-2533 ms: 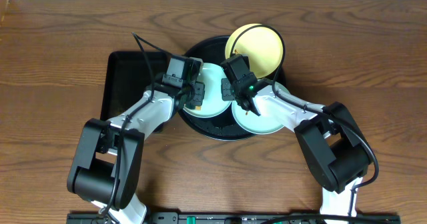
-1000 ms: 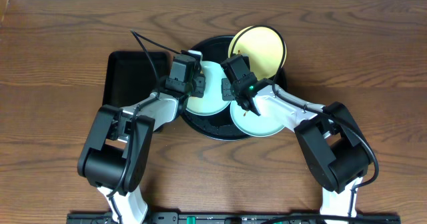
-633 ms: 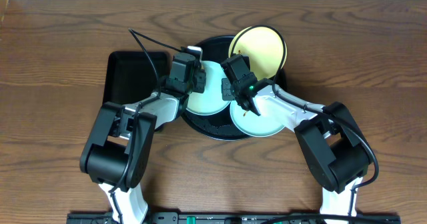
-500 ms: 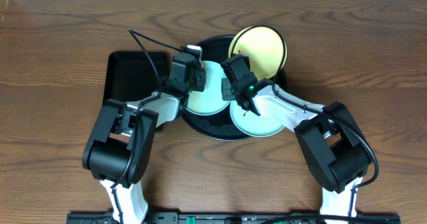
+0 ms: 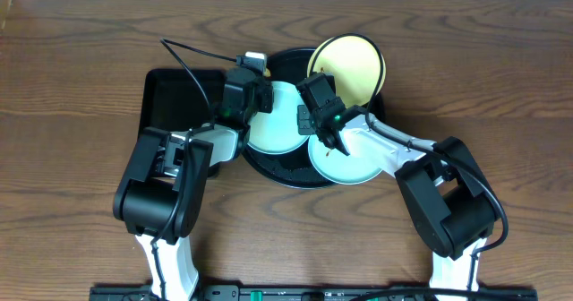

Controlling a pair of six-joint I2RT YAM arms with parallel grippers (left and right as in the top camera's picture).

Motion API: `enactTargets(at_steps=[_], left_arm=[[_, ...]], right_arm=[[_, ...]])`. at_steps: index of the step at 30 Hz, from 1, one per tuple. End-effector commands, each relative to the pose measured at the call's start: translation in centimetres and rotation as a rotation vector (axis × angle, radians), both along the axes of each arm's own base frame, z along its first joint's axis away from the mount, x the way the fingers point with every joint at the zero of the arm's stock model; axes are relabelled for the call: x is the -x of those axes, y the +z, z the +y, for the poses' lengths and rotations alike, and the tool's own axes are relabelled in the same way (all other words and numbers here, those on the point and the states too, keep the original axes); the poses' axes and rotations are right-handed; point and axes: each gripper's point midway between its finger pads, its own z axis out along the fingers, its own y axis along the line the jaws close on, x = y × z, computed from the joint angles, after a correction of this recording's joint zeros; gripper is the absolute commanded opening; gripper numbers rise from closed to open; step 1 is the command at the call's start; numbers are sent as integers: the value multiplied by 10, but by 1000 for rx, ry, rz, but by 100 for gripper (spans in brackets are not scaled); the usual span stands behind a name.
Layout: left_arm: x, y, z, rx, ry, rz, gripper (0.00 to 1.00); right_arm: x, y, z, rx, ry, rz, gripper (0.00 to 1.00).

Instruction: Clean dirty plates on tray and stack at the side

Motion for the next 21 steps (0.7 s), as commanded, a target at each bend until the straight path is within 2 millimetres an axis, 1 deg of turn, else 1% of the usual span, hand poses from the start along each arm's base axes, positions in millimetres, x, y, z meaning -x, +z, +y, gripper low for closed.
enactTargets(at_steps=[1, 3, 5, 7, 10, 12, 13, 15, 17, 18, 19, 21], left_arm=[[-1, 21, -5, 69, -13, -33, 8], [-2, 47, -10, 119, -25, -73, 8], [-1, 85, -12, 163, -31, -136, 8], [2, 116, -12, 180, -36, -190, 8], [13, 167, -7, 199, -38, -265, 8], [24, 193, -1, 205, -33, -291, 8], [29, 202, 4, 204, -26, -295, 8], [38, 213, 19, 194, 7, -284, 8], [47, 214, 36, 181, 40, -248, 8], [51, 211, 45, 173, 58, -222, 8], [56, 205, 57, 160, 87, -179, 8], [64, 194, 76, 163, 139, -110, 8]], right_arm=[[2, 0, 3, 11, 5, -4, 1], [2, 0, 3, 11, 5, -5, 1], [2, 0, 3, 10, 5, -5, 1], [1, 0, 3, 11, 6, -6, 1], [-1, 2, 4, 21, 31, -22, 1], [-4, 7, 5, 24, 51, -43, 1], [-6, 11, 6, 23, 56, -59, 1], [-11, 24, 9, 19, 77, -101, 1], [-16, 43, 12, 18, 105, -149, 1], [-19, 55, 13, 22, 119, -176, 1], [-23, 72, 13, 35, 135, -220, 1], [-27, 96, 11, 64, 163, -284, 1]])
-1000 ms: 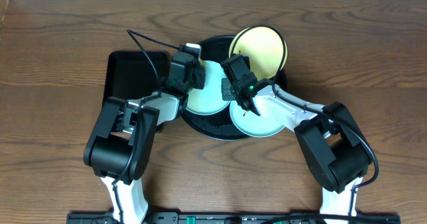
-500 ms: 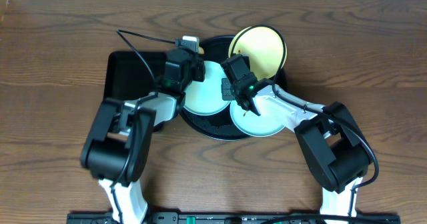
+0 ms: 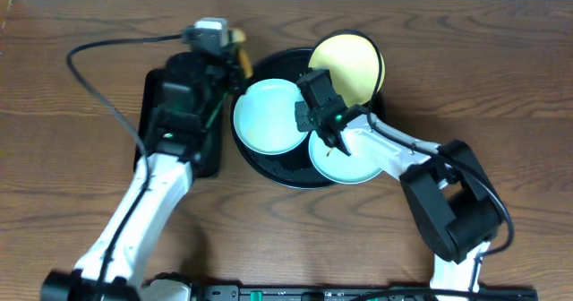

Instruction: Clean dirty plates on tray and stack at the side

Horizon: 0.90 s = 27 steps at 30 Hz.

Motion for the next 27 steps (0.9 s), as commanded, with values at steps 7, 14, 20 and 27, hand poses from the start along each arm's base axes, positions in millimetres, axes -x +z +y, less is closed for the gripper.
enactTargets(at_steps=[7, 14, 20, 27], left_arm=[[44, -58, 88, 143, 300, 356, 8], [70, -95, 126, 150, 416, 531, 8], [88, -124, 137, 153, 460, 662, 8], [93, -152, 128, 154, 403, 767, 8]], right_arm=[[-16, 164, -29, 227, 88, -424, 1], [-4, 211, -46, 438, 63, -555, 1], [6, 226, -47, 634, -29, -623, 1], [18, 230, -37, 727, -176, -686, 1]])
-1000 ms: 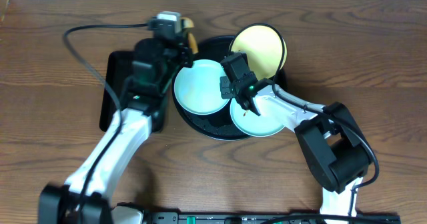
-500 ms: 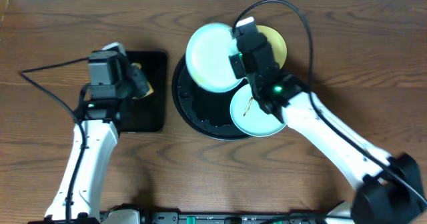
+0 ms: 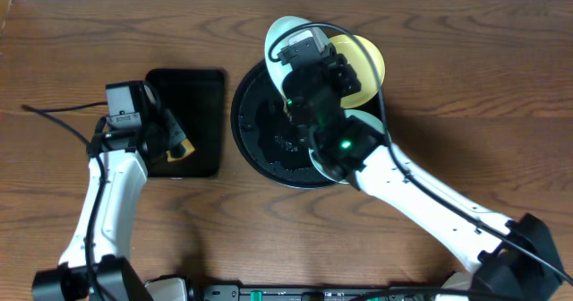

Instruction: Clean dirty plates on tray and stack at the side

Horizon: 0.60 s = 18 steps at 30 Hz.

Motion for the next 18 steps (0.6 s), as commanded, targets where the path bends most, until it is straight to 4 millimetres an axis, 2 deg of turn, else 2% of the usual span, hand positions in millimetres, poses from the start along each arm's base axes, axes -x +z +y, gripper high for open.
enactTargets(at_steps=[1, 7, 11, 18], left_arm=[[-2, -7, -2, 18, -18, 21, 8], [-4, -12, -2, 15, -26, 26, 8], [-6, -11, -2, 8, -39, 18, 8], [-6, -11, -2, 9, -38, 18, 8]], right_arm=[[9, 1, -7, 90, -149, -48, 1], [15, -16, 8, 117, -213, -88, 1], [12, -26, 14, 134, -218, -89, 1], [9, -23, 18, 88, -201, -108, 1]])
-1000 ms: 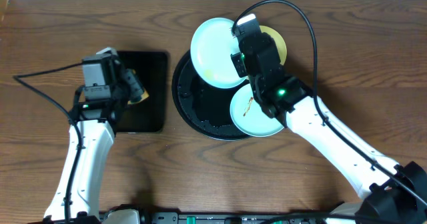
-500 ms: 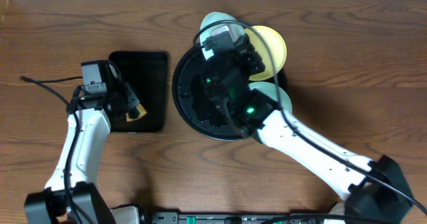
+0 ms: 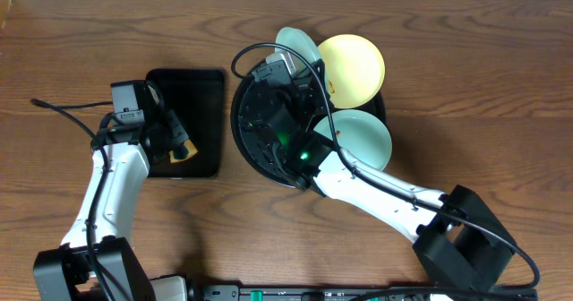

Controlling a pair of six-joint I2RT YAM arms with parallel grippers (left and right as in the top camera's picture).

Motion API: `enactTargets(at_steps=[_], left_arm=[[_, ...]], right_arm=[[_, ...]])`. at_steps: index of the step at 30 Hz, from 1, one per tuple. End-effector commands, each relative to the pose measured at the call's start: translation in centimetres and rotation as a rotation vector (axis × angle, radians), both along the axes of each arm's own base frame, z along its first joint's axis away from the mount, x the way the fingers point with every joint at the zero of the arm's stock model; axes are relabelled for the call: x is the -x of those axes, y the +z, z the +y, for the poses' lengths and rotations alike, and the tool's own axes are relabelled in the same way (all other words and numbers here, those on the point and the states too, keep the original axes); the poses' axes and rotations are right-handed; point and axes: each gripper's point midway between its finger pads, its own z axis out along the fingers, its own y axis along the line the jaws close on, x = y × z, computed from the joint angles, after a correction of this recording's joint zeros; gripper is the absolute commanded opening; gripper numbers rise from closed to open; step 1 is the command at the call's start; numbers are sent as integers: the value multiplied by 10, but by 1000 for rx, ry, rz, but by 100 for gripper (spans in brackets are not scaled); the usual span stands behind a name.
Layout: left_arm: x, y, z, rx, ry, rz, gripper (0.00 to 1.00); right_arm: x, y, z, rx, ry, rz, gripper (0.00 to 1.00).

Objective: Clean dirty plates on tray and stack at the side
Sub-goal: 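Carry the cleaned mint-green plate with the right gripper right of the tray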

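Observation:
My right gripper (image 3: 294,61) is shut on the rim of a pale green plate (image 3: 298,42), holding it tilted on edge over the back of the round black tray (image 3: 254,149). A yellow plate (image 3: 354,64) leans at the tray's back right. A second pale green plate (image 3: 358,138) lies on its right side, partly under my right arm. My left gripper (image 3: 177,146) is shut on a yellow sponge (image 3: 184,150) over the front left of a flat black rectangular tray (image 3: 192,95).
Everything stands on a brown wooden table (image 3: 466,68). The left arm's cable (image 3: 63,113) loops out over the table to the left. The right arm crosses from the front right corner over the round tray.
The held green plate sits a little lower and more edge-on at the round tray's back. My right gripper has shifted toward the tray's left. The left gripper with the sponge has hardly moved.
First the left gripper pressed the sponge on a green plate in the round tray while the right gripper held its edge. Then the left arm was back over the black rectangle with the sponge. Later the right gripper held that plate raised at the tray's back, as now.

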Motion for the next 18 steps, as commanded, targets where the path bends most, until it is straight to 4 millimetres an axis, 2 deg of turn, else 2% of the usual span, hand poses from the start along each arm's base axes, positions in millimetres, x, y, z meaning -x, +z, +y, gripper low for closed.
enactTargets(at_steps=[1, 10, 13, 18], left_arm=[[-2, 1, -1, 4, -17, -4, 8], [-2, 2, -4, 20, -25, -7, 8], [-3, 2, -7, 37, -33, -10, 8], [-5, 4, -7, 35, -33, -22, 8]], right_arm=[[0, 9, 3, -16, 2, -19, 1], [0, 8, 4, -12, 9, -12, 1], [1, 15, 2, -66, 4, -36, 1], [-8, 20, 16, -203, 199, 32, 1]])
